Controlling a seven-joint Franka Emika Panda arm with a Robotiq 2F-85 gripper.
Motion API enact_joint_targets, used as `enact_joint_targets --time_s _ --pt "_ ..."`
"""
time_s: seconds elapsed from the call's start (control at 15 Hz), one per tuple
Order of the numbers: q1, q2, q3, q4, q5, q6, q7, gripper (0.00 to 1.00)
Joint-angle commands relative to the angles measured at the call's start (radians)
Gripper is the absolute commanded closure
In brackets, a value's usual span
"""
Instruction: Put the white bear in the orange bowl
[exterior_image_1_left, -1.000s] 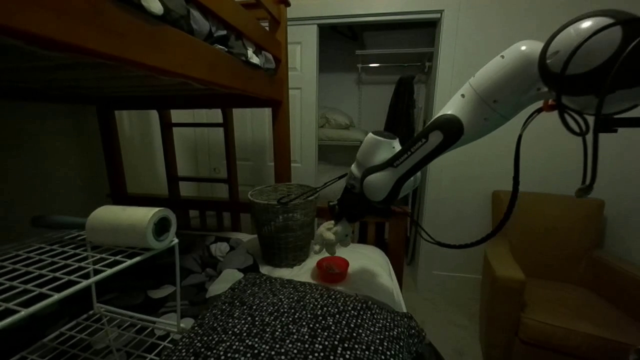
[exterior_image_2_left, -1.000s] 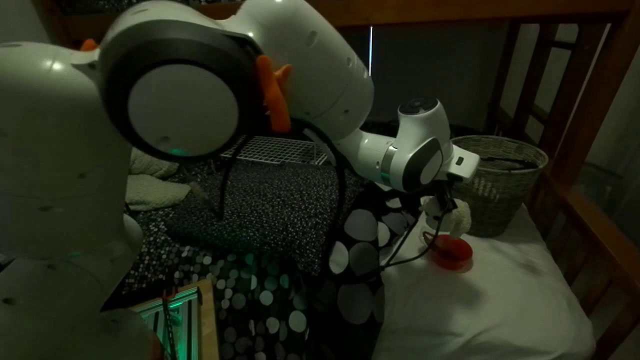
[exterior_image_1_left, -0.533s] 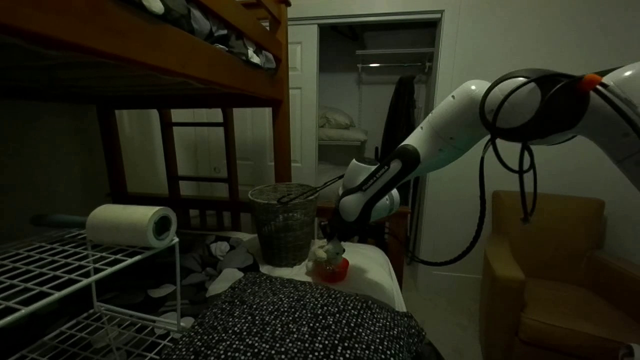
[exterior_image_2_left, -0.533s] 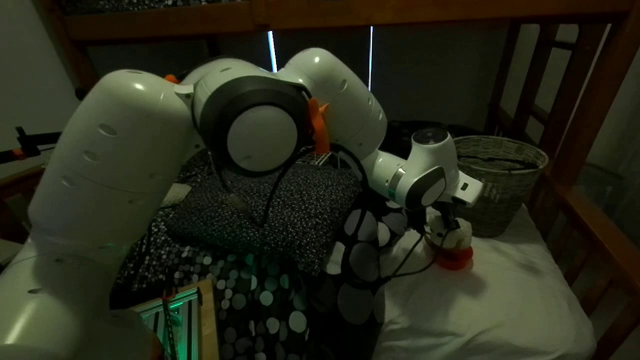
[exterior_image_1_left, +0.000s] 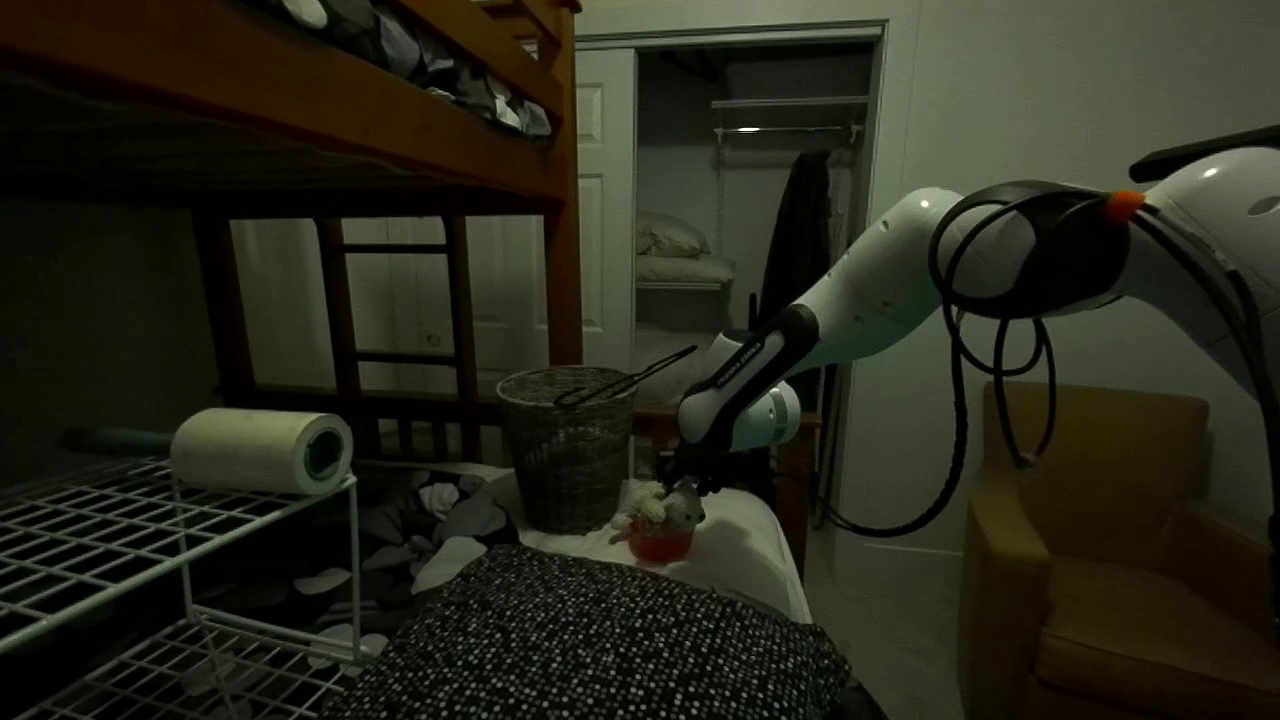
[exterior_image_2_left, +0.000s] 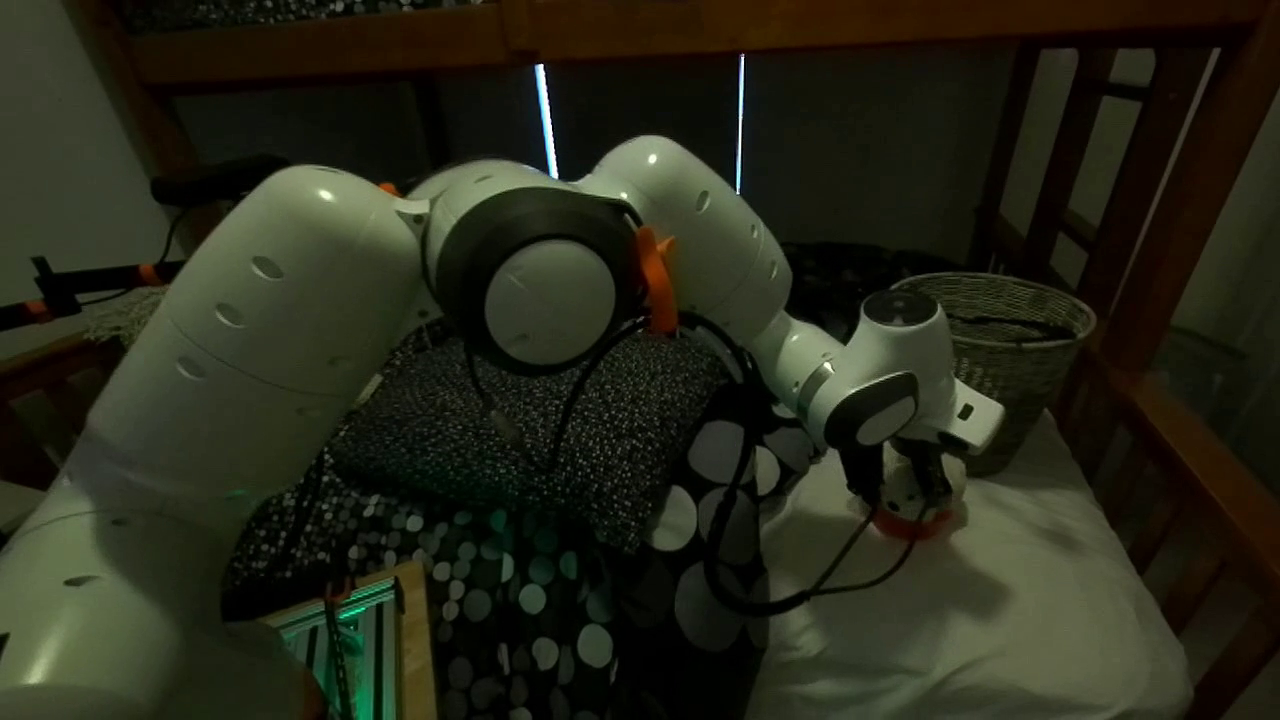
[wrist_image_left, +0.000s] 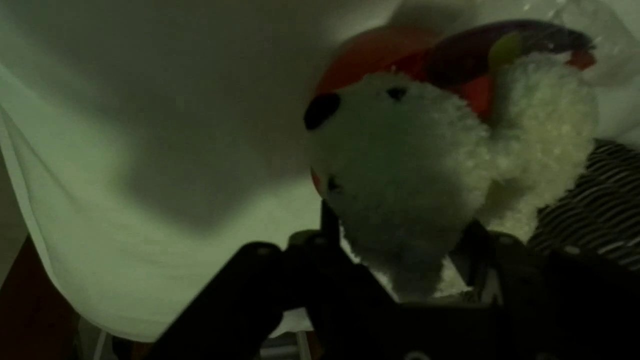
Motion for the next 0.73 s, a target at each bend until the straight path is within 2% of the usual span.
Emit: enact_joint_targets --time_s 0.0,0.07,0.13,0.27,0.4,0.53,0.6,0.67 --pt "0.041 -0.112 0.019 -0.071 0.049 0.004 -0.07 0.14" --pt "0.058 -0.164 0.025 -0.102 0.046 -0.004 -0.079 0.05" --pt "0.062 -0.207 0.042 -0.131 0.051 -0.003 -0.096 0.01" --pt "0.093 -0.312 0.048 -0.19 0.015 -0.097 -0.143 0.0" --pt "0.083 -0.413 0.122 -0.254 0.058 -0.183 -0.225 0.0" --pt "0.085 -0.501 0.187 -0.312 0.103 -0.22 -0.309 0.0" --pt "0.109 -0.389 0.128 -0.195 0.064 -0.191 -0.234 0.0" --pt "0.112 -0.431 0.152 -0.225 0.077 -0.206 -0.259 0.0"
